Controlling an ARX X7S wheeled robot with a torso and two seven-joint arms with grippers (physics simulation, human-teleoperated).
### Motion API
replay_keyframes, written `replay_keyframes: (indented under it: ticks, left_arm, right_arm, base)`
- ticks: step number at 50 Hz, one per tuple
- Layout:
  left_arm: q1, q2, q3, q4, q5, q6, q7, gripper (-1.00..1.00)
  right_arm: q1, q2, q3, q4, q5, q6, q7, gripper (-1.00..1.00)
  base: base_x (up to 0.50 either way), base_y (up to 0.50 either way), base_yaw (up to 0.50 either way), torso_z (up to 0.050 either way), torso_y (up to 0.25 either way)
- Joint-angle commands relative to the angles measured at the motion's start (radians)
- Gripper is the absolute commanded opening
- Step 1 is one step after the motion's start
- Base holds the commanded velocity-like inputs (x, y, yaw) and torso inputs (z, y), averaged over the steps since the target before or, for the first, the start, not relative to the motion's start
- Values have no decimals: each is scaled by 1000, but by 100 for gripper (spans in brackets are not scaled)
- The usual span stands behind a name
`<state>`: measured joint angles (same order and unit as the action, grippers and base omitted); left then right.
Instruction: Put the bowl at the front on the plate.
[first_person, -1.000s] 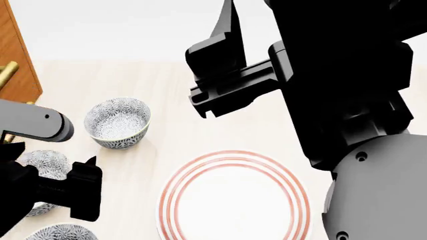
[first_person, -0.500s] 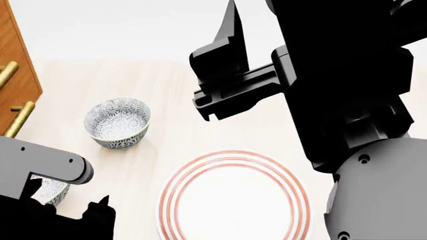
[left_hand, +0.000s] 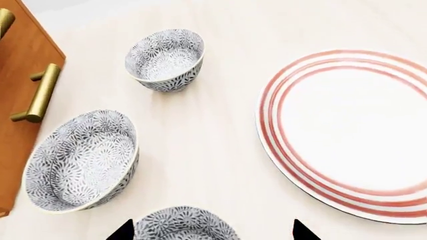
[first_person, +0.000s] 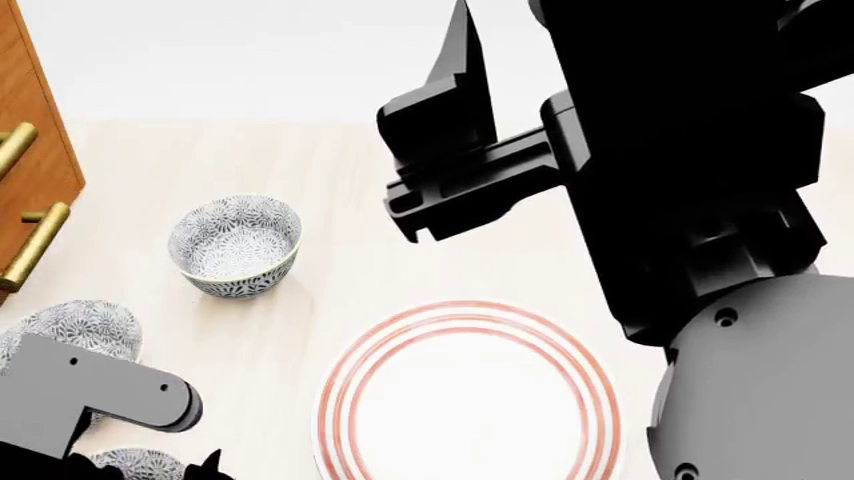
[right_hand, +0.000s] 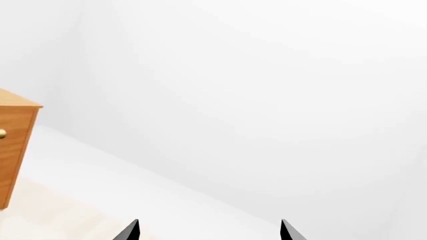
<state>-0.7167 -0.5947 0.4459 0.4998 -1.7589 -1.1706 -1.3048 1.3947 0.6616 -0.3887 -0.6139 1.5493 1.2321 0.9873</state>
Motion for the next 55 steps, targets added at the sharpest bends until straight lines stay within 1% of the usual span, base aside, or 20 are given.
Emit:
replay_keyframes:
  ticks: [1, 22, 30, 42, 55]
  left_arm:
    - [47, -5, 14, 17, 73, -1, 62, 100]
    - [113, 2, 61, 31, 182, 6, 140, 100]
    - [125, 7, 74, -3, 156, 7, 122, 100]
    - [157, 10, 105, -31, 269, 25, 192, 100]
    - [176, 7, 122, -49, 293, 32, 202, 100]
  right_arm:
    - [-3, 0, -8, 1, -11, -7, -9, 100]
    - [-19, 8, -15, -6, -18, -24, -20, 100]
    - [-16, 9, -19, -7, -16, -27, -19, 100]
    - [-24, 12, -22, -7, -28, -38, -31, 100]
    - [-22, 8, -34, 2, -55, -45, -59, 100]
  base:
    - [0, 0, 0, 0, 0]
    - [0, 0, 0, 0, 0]
    - [0, 0, 0, 0, 0]
    - [0, 0, 0, 0, 0]
    - [0, 0, 0, 0, 0]
